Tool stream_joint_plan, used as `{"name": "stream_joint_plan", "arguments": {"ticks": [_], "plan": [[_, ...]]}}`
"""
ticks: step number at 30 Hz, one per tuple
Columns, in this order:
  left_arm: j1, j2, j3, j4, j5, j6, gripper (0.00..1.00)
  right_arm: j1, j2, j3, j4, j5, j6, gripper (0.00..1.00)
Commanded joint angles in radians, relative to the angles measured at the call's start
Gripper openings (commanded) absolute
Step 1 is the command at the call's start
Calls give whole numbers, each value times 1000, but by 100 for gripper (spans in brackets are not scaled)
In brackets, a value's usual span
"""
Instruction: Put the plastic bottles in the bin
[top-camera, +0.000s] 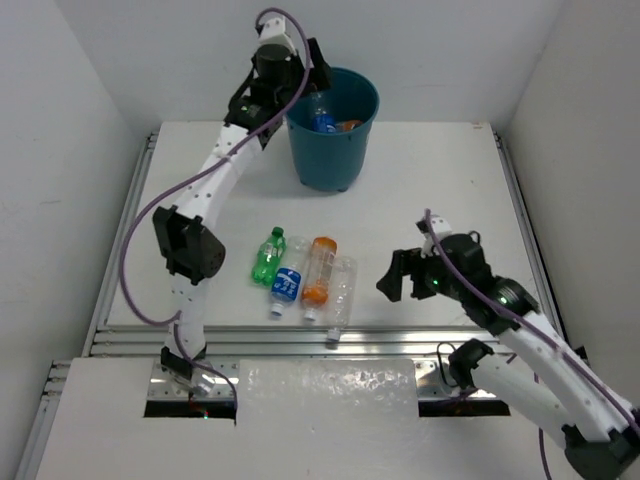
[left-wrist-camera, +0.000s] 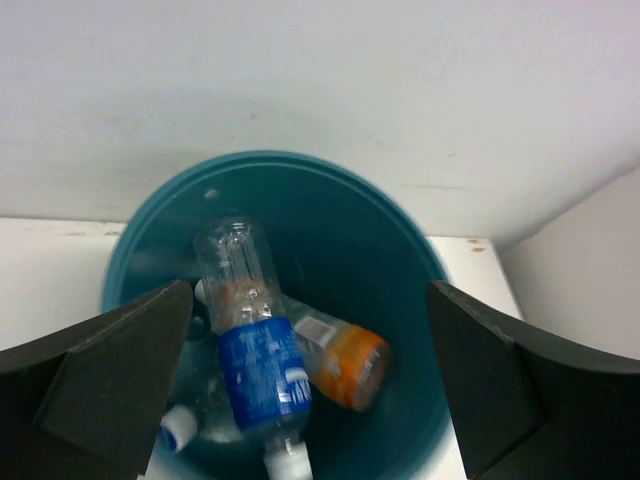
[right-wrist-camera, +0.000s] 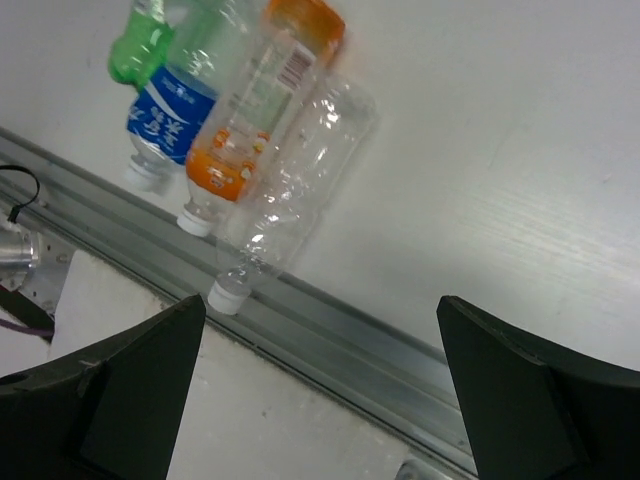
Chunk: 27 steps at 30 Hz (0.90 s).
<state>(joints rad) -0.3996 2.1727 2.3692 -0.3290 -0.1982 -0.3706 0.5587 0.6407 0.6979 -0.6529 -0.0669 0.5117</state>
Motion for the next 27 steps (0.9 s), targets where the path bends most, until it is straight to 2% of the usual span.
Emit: {"name": "stream_joint_plan", "arguments": {"ticks": [1, 3, 5, 6, 7, 9, 10, 12, 18, 22, 27], "plan": [[-1, -262, -13, -39, -9, 13, 100, 6, 173, -41, 162, -43, 157, 99], [-2, -413, -89, -73, 9, -7, 100, 10, 259, -35, 197, -2, 246, 99], [-4, -537, -284, -73, 65, -10, 100, 32, 352, -40, 263, 22, 307, 99], [-4, -668, -360, -65, 77, -22, 100, 44, 375, -41, 283, 50, 320, 99], [-5, -735, -524, -53, 91, -31, 100, 73, 414, -40, 314, 64, 344, 99], [-7, -943, -701, 8, 103, -80, 100, 101, 456, -32, 335, 107, 358, 99], [-8, -1000, -858, 28, 127, -99, 100, 128, 502, -18, 344, 117, 367, 99], [-18, -1131, -1023, 51, 189, -134, 100, 150, 549, 1, 351, 134, 372, 99], [-33, -1255, -1214, -76, 180, -102, 100, 207, 685, 48, 340, 194, 383, 94], [-33, -1306, -1275, -99, 171, -76, 100, 222, 747, 48, 390, 151, 390, 89], [-31, -1326, -1331, -96, 186, -71, 100, 234, 797, 40, 397, 177, 403, 89]]}}
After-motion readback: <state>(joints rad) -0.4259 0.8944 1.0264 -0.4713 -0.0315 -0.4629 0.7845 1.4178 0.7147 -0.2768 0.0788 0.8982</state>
